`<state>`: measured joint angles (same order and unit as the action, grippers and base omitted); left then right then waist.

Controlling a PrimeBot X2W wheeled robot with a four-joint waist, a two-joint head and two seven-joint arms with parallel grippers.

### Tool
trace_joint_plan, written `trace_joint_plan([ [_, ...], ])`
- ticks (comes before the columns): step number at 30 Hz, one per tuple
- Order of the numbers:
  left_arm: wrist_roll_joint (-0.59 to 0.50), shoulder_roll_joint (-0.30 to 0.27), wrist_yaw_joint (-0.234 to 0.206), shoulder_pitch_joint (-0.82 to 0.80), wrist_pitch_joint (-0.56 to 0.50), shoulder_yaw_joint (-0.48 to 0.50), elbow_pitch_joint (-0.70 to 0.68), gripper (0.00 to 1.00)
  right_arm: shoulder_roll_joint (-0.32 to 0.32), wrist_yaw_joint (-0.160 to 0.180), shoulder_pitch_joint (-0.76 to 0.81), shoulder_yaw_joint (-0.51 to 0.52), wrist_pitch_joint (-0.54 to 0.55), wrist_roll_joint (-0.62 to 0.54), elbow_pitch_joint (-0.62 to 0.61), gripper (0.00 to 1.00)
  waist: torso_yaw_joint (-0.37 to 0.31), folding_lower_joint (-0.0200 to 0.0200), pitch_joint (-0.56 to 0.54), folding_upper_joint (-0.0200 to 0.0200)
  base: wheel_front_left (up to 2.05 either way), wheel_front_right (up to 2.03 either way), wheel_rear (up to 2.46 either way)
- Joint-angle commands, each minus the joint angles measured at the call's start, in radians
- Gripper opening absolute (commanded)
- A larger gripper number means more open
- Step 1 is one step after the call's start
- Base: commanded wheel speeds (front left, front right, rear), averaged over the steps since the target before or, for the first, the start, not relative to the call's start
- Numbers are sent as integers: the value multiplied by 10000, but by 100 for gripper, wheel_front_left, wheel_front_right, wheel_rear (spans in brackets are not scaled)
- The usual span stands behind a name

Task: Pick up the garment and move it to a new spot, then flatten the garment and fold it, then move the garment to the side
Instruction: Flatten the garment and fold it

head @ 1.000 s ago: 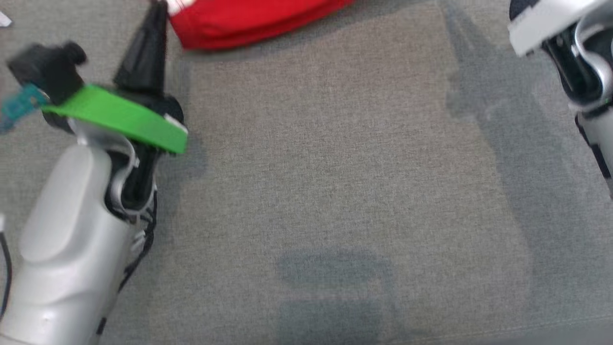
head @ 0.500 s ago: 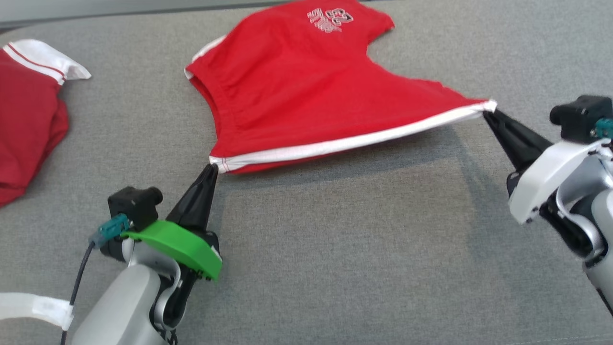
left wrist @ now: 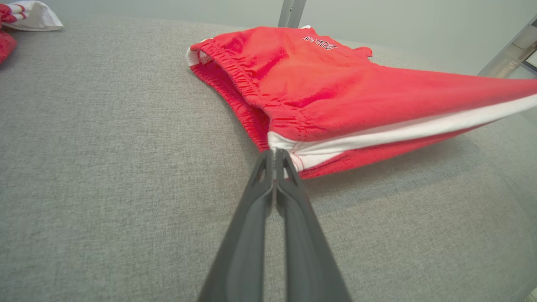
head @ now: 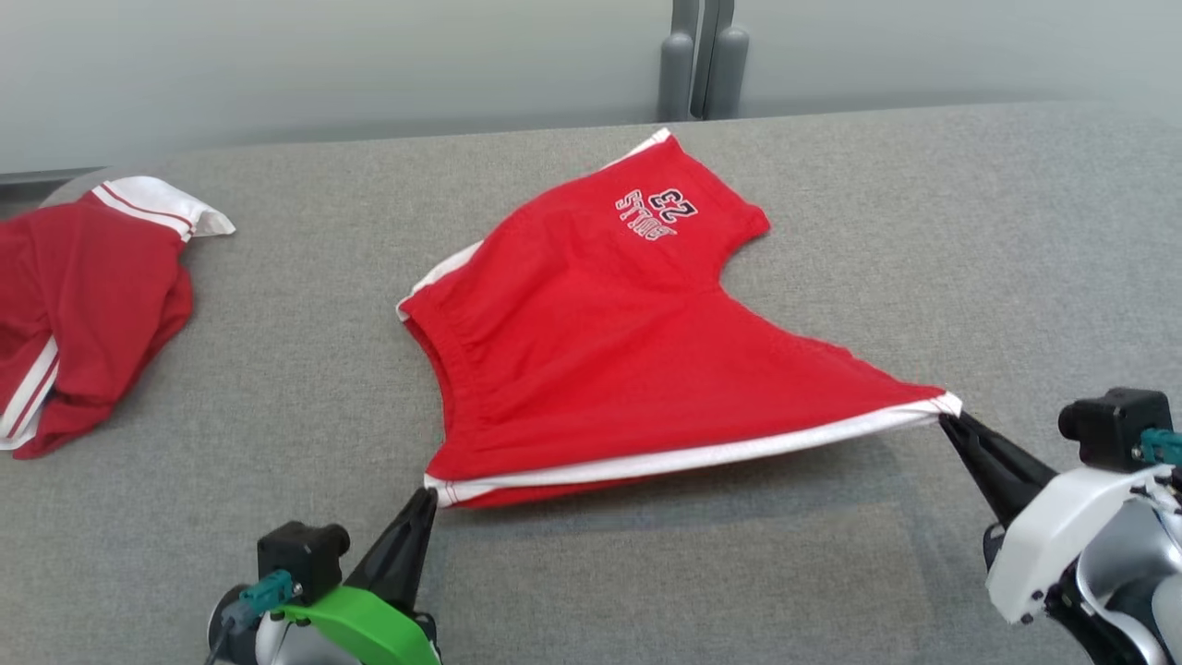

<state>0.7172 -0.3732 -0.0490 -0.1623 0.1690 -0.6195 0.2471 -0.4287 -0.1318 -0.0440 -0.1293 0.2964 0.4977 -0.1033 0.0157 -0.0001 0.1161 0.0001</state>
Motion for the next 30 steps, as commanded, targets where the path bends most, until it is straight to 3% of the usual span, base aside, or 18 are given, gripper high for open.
trace_joint_plan([
  [1,-42,-140,-182,355,33,13,-120,0,90,20,467,261,127,-101,-255,0,4,1,-363,-1,0,0,0],
  [7,-96,-317,-571,1225,-33,-153,-752,0,420,20,1707,785,746,-463,-1249,0,8,1,-613,-1,0,0,0],
  [12,-214,-387,-660,1391,-209,-404,-1177,0,337,20,1627,900,980,-765,-1648,0,78,1,-580,-1,0,0,0],
  [24,-390,-147,-267,-622,-763,-385,-1092,0,-1833,17,-1825,-1268,1907,-115,-410,0,497,1,127,-1,0,0,0],
  [30,-440,147,17,-2075,-1070,-330,-654,0,-2614,17,-4915,-3332,1955,385,913,0,691,1,911,-1,0,0,0],
])
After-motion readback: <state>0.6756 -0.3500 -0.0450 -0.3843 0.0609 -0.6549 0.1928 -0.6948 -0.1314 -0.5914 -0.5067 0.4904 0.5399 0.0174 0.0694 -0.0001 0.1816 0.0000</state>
